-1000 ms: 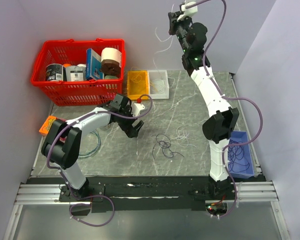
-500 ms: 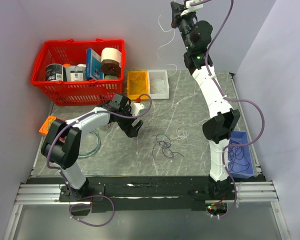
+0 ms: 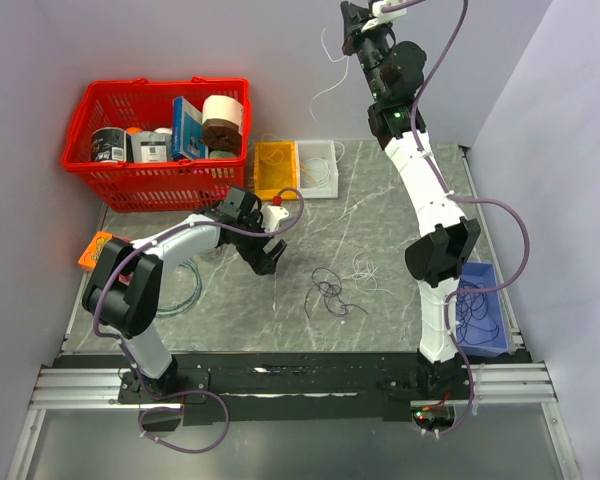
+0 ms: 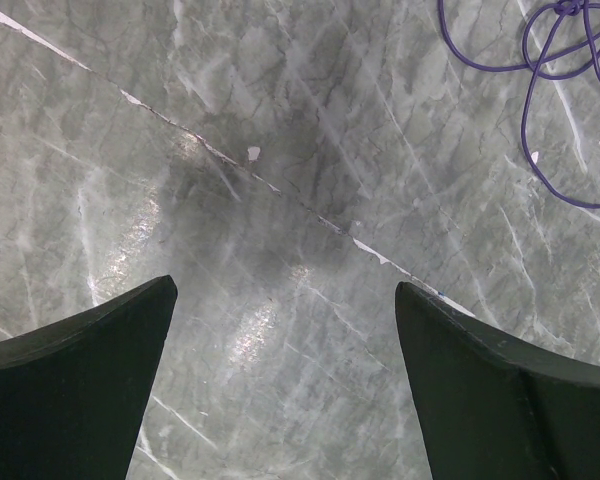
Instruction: Untangle the cables
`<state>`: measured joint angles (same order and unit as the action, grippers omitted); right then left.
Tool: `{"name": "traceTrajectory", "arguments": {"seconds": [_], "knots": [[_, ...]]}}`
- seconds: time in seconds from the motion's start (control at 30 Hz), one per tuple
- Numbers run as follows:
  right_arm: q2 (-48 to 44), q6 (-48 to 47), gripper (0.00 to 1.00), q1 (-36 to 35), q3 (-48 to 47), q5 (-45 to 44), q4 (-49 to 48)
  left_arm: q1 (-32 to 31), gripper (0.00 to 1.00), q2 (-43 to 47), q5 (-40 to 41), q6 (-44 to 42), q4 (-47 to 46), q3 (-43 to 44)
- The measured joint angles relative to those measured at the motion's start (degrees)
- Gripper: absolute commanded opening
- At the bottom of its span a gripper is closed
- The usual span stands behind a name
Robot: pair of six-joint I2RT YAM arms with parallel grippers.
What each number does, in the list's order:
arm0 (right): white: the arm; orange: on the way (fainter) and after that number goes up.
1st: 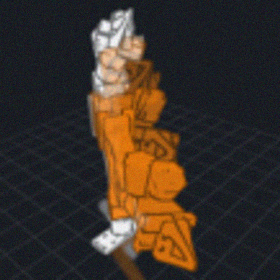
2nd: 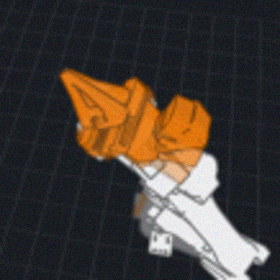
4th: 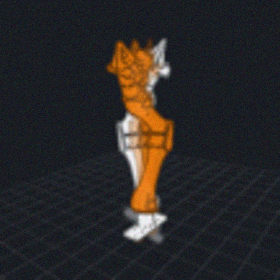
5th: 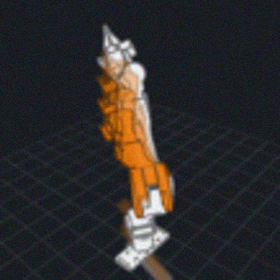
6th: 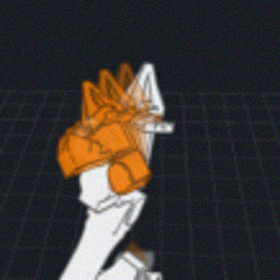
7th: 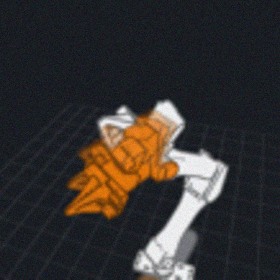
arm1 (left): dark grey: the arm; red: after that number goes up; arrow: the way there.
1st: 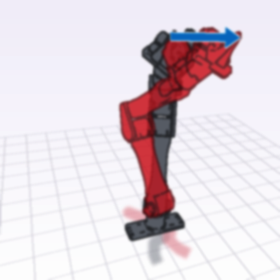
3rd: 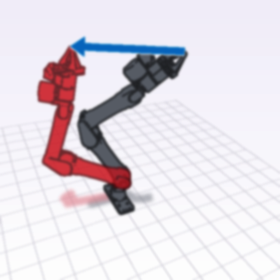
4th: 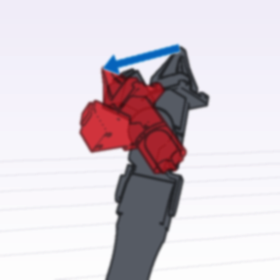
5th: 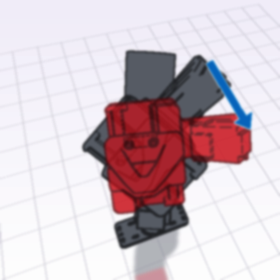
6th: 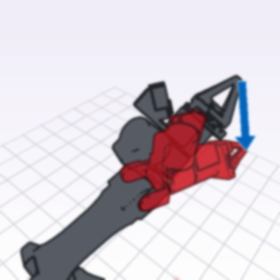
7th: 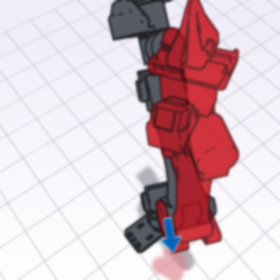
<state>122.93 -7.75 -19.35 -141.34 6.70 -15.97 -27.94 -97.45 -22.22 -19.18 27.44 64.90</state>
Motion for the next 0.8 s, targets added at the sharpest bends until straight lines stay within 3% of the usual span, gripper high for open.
{"name": "traceTrajectory", "arguments": {"seconds": [0.63,0.8], "knots": [[0.2,3.5,0.0,0.1,8.0,2.0,3.6,0.0,0.97,0.0,0.0,0.0,0.0,0.0],[-0.6,4.4,0.0,0.3,16.2,1.3,1.8,0.0,0.97,0.0,0.0,0.0,0.1,0.0]]}}
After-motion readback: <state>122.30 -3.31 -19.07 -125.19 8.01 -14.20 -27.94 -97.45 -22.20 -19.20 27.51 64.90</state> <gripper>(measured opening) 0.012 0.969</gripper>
